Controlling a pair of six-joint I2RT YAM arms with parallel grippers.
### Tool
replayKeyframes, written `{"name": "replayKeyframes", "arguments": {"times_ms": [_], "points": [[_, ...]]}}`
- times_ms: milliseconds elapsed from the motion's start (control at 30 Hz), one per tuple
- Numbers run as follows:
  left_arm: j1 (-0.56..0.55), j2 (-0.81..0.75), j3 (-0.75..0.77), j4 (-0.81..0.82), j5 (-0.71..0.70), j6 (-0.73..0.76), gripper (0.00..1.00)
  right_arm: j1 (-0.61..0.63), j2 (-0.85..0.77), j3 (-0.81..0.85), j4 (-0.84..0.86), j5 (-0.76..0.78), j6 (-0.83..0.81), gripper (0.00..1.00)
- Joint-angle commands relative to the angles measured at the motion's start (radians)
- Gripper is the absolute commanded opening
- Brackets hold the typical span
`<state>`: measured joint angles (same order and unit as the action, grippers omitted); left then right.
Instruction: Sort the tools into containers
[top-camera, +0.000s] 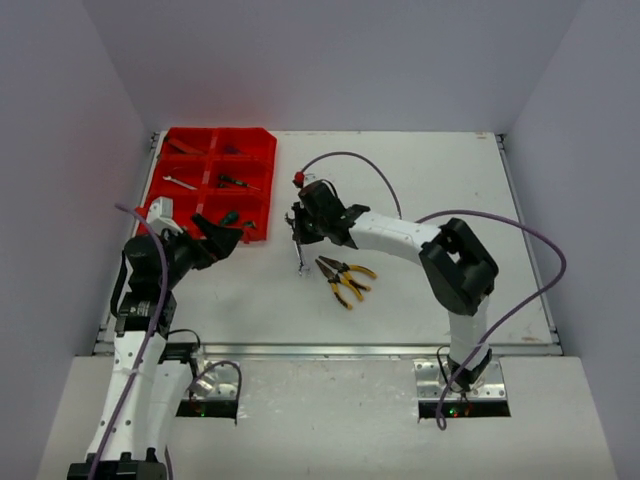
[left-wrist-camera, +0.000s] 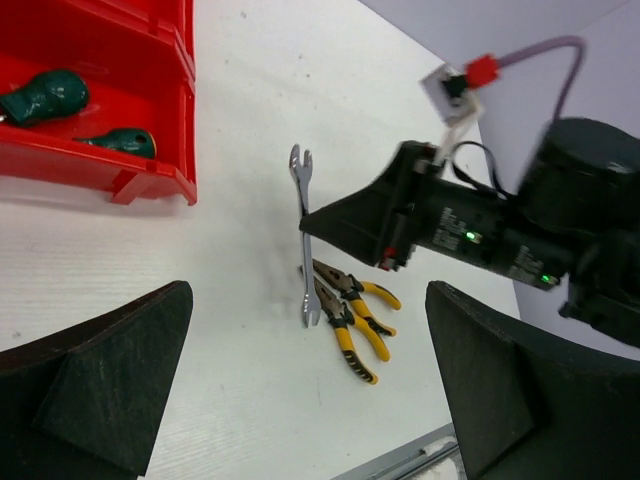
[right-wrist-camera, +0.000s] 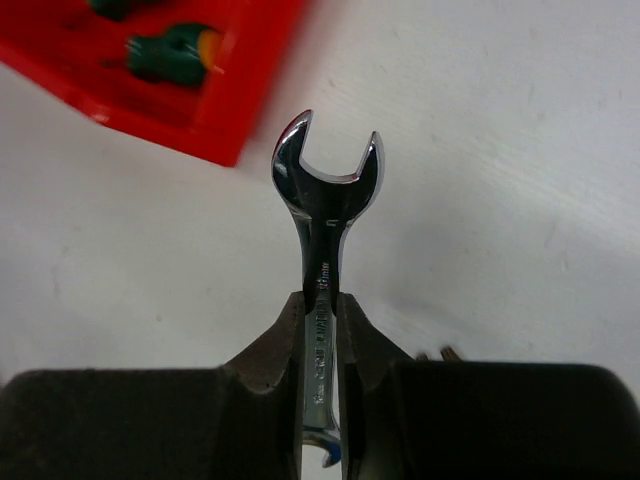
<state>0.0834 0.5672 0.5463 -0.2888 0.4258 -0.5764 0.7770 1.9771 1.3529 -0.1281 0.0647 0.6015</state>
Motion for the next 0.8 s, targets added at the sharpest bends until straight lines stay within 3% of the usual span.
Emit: {"name": "replayKeyframes", "arguments": {"times_ms": [0, 100, 333, 400, 500, 567, 667, 700, 767], "points": [[-0.01, 0.056, -0.062, 0.2, 0.052, -0.118, 1.0, 0.012, -0.23, -0.188, 0.349, -0.125, -0.113, 0.0], [-0.035, 0.105, -0.143, 0.428, 0.12, -0.197, 0.94, 0.036, -0.301, -0.249, 0.385, -0.165, -0.163, 0.0], [-0.214, 0.268, -0.131, 0.586, 0.025, -0.24, 0.9, 0.05, -0.368, -0.276, 0.38, -0.226, -0.181, 0.0], [-0.246, 0.295, -0.108, 0.545, -0.042, -0.208, 0.9, 0.054, -0.348, -0.242, 0.31, -0.101, -0.176, 0.0], [-0.246, 0.276, -0.073, 0.441, -0.152, -0.164, 0.92, 0.039, -0.271, -0.195, 0.239, -0.098, -0.182, 0.0], [-0.246, 0.232, -0.044, 0.341, -0.193, -0.151, 0.94, 0.041, -0.268, -0.213, 0.246, -0.15, -0.189, 0.15], [-0.247, 0.056, 0.03, 0.064, -0.561, -0.163, 1.0, 0.041, -0.276, -0.241, 0.251, -0.208, -0.213, 0.4], [-0.246, 0.02, 0.043, 0.019, -0.614, -0.162, 1.0, 0.041, -0.279, -0.248, 0.255, -0.216, -0.211, 0.48], [-0.246, -0.039, 0.051, -0.024, -0.686, -0.147, 1.0, 0.041, -0.28, -0.25, 0.242, -0.21, -0.199, 0.8]]}}
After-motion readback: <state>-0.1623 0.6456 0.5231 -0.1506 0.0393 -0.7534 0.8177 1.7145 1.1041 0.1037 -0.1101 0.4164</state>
